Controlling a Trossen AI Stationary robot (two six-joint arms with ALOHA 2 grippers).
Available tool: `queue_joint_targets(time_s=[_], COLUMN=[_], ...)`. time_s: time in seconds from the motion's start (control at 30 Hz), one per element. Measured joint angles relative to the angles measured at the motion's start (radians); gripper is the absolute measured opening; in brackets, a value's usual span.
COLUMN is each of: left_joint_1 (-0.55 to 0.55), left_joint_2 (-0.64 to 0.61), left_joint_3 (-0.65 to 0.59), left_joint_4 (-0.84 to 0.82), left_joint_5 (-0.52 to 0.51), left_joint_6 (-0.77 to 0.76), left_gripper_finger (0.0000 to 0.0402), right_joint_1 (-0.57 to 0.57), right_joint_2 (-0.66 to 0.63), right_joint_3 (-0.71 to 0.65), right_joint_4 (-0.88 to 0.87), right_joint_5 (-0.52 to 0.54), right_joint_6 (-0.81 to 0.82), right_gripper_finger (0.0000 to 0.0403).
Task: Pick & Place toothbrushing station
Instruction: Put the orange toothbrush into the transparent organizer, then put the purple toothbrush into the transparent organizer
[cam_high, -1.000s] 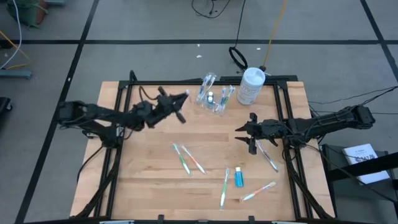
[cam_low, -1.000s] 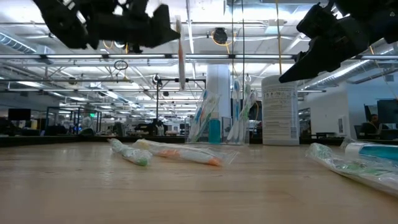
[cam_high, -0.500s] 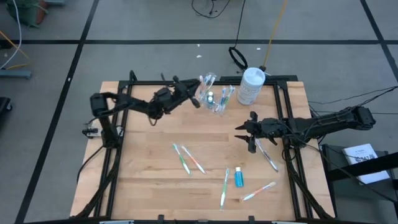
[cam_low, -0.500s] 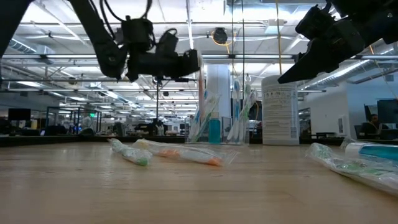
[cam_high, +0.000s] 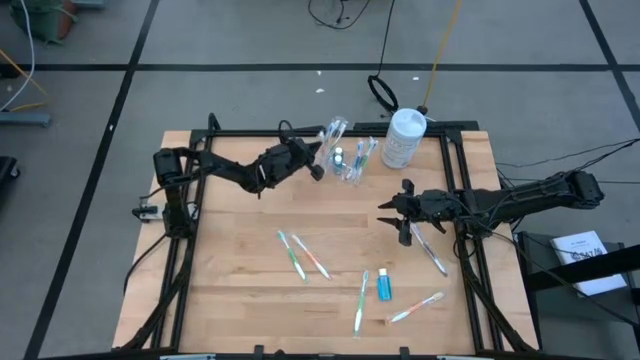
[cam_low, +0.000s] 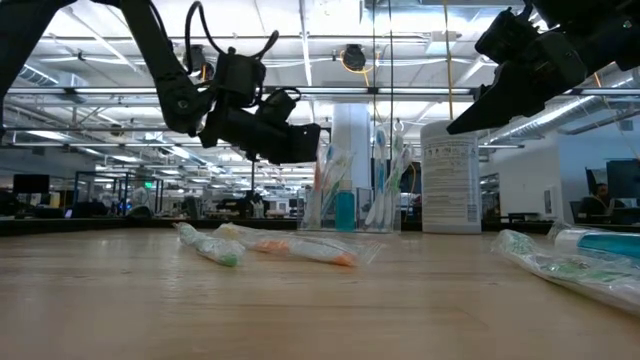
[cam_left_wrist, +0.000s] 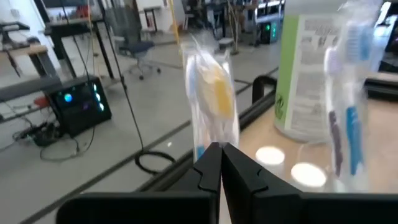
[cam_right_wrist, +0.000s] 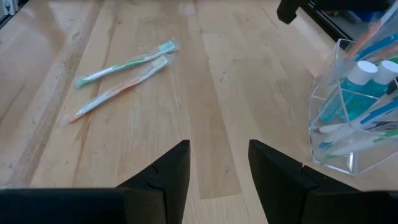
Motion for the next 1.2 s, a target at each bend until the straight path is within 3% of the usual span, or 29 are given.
queue_joint_targets(time_s=[0.23, 0.4, 0.73, 0.93, 1.2], left_joint_1=[0.000, -0.001, -0.005, -0.045, -0.124], left_joint_2=[0.000, 0.000, -0.027, -0.168, -0.380], left_joint_3=[0.000, 0.000, -0.001, -0.001, -0.001], left_joint_4=[-0.028, -0.031, -0.067, -0.270, -0.649], left_joint_5=[-0.002, -0.002, 0.009, 0.022, 0.015], left_joint_6=[-0.011, -0.033, -0.158, -0.112, -0.157], left_gripper_finger=[0.0027, 0.0039, 0.0165, 0.0220, 0.0230], right_joint_1=[-0.006, -0.018, -0.017, -0.017, 0.095], right_joint_2=[0.000, 0.000, 0.000, 0.000, 0.113], right_joint_3=[0.000, 0.000, 0.000, 0.001, 0.093], right_joint_4=[0.135, 0.150, 0.081, 0.053, 0.057], right_joint_5=[0.193, 0.207, 0.206, 0.209, 0.210], right_joint_6=[-0.055, 0.025, 0.114, 0.172, 0.215], right_gripper_finger=[0.0157, 0.0157, 0.0157, 0.0157, 0.0139])
